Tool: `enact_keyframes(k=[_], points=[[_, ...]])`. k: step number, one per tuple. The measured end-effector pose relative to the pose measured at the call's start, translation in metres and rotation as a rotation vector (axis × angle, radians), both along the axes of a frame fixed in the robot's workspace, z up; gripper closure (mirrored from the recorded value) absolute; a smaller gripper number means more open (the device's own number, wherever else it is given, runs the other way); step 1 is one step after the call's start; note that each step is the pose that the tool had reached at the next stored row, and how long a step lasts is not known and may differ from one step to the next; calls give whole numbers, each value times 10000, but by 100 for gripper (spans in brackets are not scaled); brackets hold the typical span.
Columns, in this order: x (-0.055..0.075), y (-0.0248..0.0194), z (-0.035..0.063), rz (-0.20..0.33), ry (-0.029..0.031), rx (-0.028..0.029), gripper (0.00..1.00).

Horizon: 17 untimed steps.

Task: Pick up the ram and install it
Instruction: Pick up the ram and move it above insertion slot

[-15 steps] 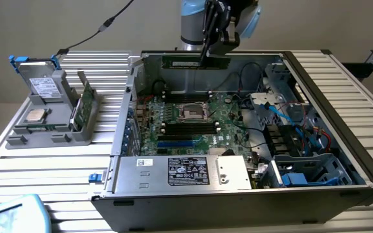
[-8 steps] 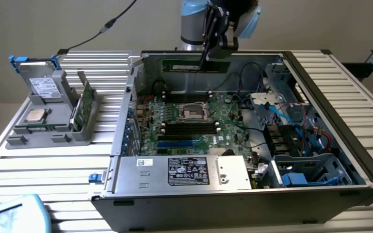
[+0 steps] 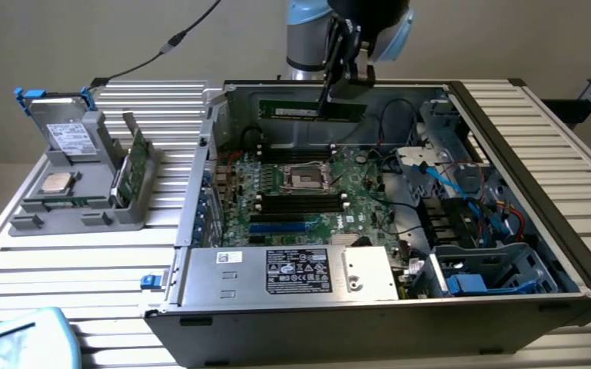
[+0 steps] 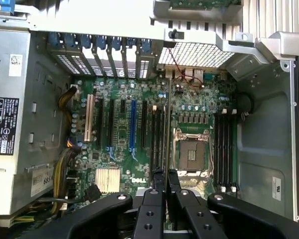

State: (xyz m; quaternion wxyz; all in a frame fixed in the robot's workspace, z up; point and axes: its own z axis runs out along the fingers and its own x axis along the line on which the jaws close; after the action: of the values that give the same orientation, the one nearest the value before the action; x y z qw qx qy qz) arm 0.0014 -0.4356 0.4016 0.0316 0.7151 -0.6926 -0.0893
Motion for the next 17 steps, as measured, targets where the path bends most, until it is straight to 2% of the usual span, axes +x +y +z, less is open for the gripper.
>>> enact_keyframes(k=[5, 11, 14, 17], points=[[-7, 4, -65, -225, -50, -10, 86], [-23, 53, -142, -241, -63, -125, 86], [-32, 91, -176, -240, -66, -233, 86], [-36, 125, -201, -240, -75, -400, 86]])
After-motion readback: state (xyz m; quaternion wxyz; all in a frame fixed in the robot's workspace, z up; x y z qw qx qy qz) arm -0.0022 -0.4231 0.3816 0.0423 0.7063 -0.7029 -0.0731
